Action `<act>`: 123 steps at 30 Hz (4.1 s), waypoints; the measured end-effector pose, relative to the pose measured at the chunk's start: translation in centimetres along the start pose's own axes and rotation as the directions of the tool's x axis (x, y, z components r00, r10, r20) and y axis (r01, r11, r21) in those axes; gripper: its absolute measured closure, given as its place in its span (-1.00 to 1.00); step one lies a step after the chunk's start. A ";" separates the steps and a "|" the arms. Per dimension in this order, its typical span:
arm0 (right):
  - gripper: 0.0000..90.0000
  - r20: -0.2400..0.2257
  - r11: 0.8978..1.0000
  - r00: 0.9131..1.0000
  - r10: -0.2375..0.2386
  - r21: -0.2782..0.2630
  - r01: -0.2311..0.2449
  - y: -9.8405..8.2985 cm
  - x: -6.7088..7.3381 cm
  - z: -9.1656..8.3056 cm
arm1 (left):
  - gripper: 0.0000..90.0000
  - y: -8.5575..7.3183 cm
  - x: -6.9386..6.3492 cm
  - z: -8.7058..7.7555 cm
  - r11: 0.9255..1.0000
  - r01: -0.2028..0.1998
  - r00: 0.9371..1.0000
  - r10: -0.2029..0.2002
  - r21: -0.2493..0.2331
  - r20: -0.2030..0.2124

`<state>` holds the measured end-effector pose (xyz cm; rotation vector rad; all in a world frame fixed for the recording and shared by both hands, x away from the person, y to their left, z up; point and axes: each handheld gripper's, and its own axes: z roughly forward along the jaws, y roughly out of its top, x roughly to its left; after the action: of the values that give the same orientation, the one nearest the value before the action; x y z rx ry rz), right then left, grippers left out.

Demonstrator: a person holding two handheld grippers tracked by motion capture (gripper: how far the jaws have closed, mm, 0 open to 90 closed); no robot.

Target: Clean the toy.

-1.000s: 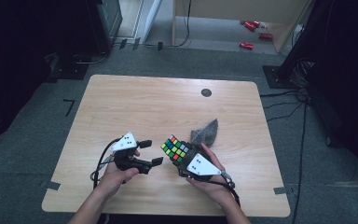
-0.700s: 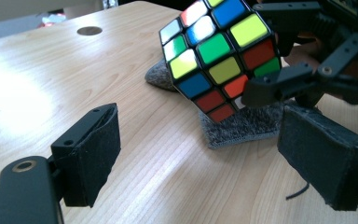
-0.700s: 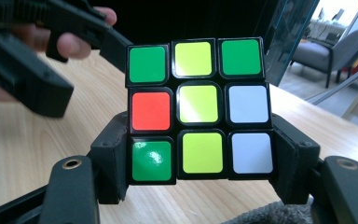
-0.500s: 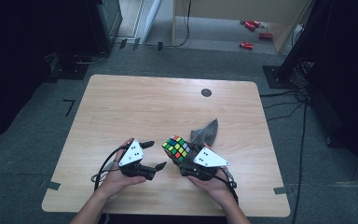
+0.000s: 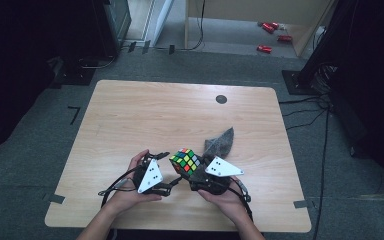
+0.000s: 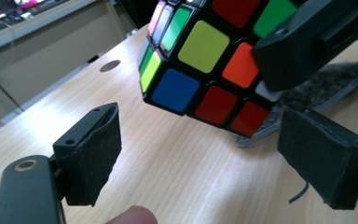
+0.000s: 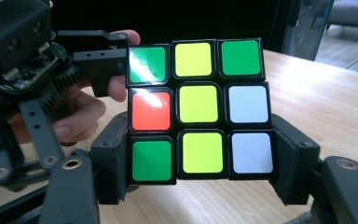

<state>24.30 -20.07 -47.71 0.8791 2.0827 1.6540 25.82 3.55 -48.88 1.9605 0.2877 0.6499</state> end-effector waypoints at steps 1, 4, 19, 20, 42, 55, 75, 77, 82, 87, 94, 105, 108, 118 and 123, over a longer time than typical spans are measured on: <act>-0.24 -0.003 1.000 1.000 0.008 0.002 -0.008 0.0 0.0 0.0 | -0.65 0.0 -0.1 0.0 1.000 -0.005 1.000 0.005 -0.004 -0.006; -0.24 -0.016 1.000 0.999 0.029 0.010 -0.029 0.2 0.2 0.0 | -0.63 -0.1 -0.3 0.0 0.999 -0.033 0.999 0.033 -0.014 -0.032; -0.24 -0.025 0.993 0.994 0.109 0.051 -0.108 0.3 0.2 0.2 | -0.34 -0.3 -1.3 0.2 0.989 -0.145 0.988 0.143 -0.040 -0.063; -0.24 -0.027 0.993 0.994 0.111 0.053 -0.109 0.3 0.2 0.3 | -0.34 -0.3 -1.3 0.2 0.988 -0.148 0.987 0.145 -0.039 -0.063; -0.24 -0.069 0.965 0.966 0.250 0.095 -0.243 0.0 -0.4 0.7 | -0.27 -0.3 -1.7 0.1 0.982 -0.184 0.980 0.179 -0.046 -0.088; -0.31 -0.085 0.959 0.956 0.282 0.065 -0.277 0.4 -1.0 0.4 | -0.25 -0.1 -1.1 -0.2 0.994 -0.096 0.994 0.093 -0.044 -0.060; -0.31 0.194 0.998 0.980 -0.046 0.041 0.039 0.5 -5.8 -3.1 | -0.22 -0.3 1.4 -1.1 0.990 0.138 0.990 -0.139 0.034 0.020; -0.36 0.219 0.993 0.970 -0.101 0.086 0.084 -0.1 -6.2 -2.7 | -0.22 -0.3 1.4 -1.1 0.989 0.140 0.990 -0.141 0.036 0.025; -0.43 0.245 0.963 0.945 -0.216 0.216 0.164 -1.9 -7.2 -1.2 | -0.22 -0.3 1.4 -1.1 0.987 0.154 0.987 -0.155 0.036 0.038; -0.43 0.251 0.951 0.945 -0.208 0.278 0.135 -2.8 -7.9 -0.3 | -0.22 -0.3 1.5 -1.1 0.986 0.161 0.986 -0.163 0.034 0.046; 0.25 0.314 0.952 0.948 -0.047 0.302 -0.053 -3.2 -8.0 -0.7 | -0.22 -0.2 1.8 -1.3 0.983 0.181 0.982 -0.182 0.030 0.040; -0.04 0.313 0.971 0.949 0.040 0.212 -0.111 -2.5 -5.1 -0.3 | -0.22 -0.4 2.2 -1.5 0.979 0.199 0.979 -0.200 0.038 0.033; -0.30 0.258 0.983 0.966 0.003 0.175 -0.050 -1.6 -4.2 -0.3 | -0.22 -0.5 2.4 -1.6 0.978 0.207 0.978 -0.208 0.036 0.030; -0.60 0.091 0.959 0.973 -0.213 0.209 0.191 -0.6 -6.0 -1.0 | -0.22 -0.6 2.7 -1.7 0.974 0.223 0.974 -0.225 0.037 0.041; -0.73 0.056 0.911 0.962 -0.268 0.340 0.234 -2.7 -6.9 0.6 | -0.22 -0.6 2.4 -1.6 0.976 0.215 0.974 -0.218 0.043 0.055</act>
<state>29.15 -24.47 -51.27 0.7331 2.3271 1.1245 26.98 6.17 -48.07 1.9460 0.4724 0.4466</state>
